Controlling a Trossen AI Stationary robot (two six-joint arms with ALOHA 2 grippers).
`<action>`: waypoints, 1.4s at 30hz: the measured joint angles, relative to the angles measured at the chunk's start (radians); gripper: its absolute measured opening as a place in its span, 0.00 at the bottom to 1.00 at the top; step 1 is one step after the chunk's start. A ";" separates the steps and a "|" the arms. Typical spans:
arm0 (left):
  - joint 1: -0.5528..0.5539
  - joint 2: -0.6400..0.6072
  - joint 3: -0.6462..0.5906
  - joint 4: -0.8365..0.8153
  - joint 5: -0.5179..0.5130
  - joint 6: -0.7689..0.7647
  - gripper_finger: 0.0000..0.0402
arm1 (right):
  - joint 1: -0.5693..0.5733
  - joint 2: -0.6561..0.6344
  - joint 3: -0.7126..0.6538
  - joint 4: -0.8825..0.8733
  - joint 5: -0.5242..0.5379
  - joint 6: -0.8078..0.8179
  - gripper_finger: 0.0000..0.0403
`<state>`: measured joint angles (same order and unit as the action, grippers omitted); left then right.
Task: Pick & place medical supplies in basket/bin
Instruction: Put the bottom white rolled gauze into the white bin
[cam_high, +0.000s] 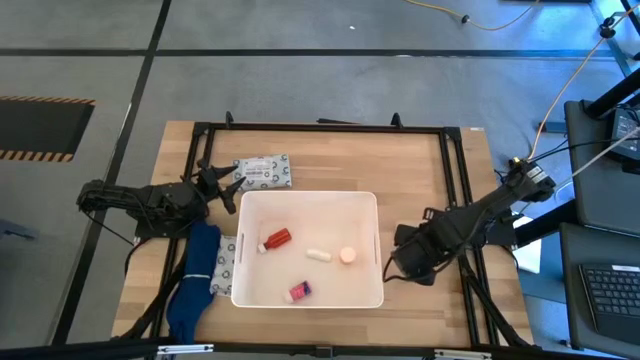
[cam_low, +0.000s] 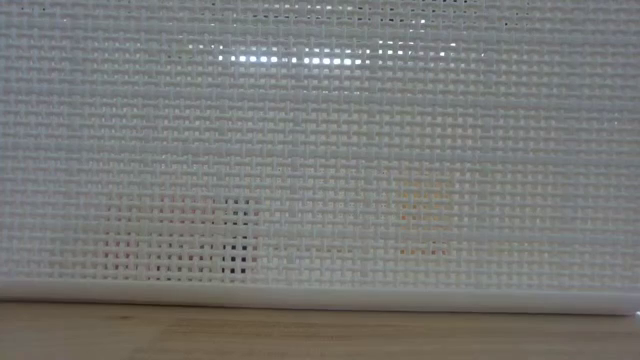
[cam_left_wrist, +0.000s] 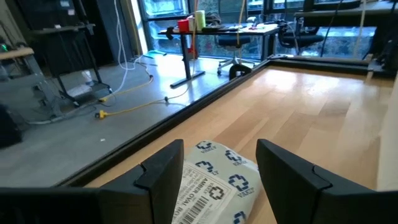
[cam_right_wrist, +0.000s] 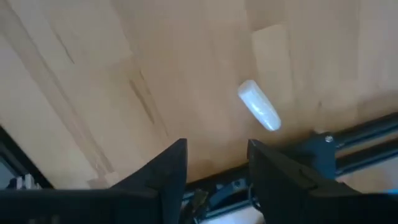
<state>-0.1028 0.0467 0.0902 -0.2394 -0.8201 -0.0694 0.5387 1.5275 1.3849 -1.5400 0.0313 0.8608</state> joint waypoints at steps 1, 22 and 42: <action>0.000 0.000 0.000 0.000 -0.001 0.015 0.49 | -0.003 0.002 -0.016 0.012 -0.008 0.000 0.42; 0.000 0.000 0.000 0.002 -0.106 0.109 0.49 | -0.005 0.002 -0.101 0.034 0.007 0.055 0.42; 0.000 0.000 0.000 0.000 -0.102 0.021 0.49 | -0.049 -0.007 -0.101 -0.005 0.119 -0.327 0.86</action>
<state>-0.1027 0.0467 0.0902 -0.2390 -0.9224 -0.0483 0.4901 1.5200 1.2839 -1.5446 0.1500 0.5334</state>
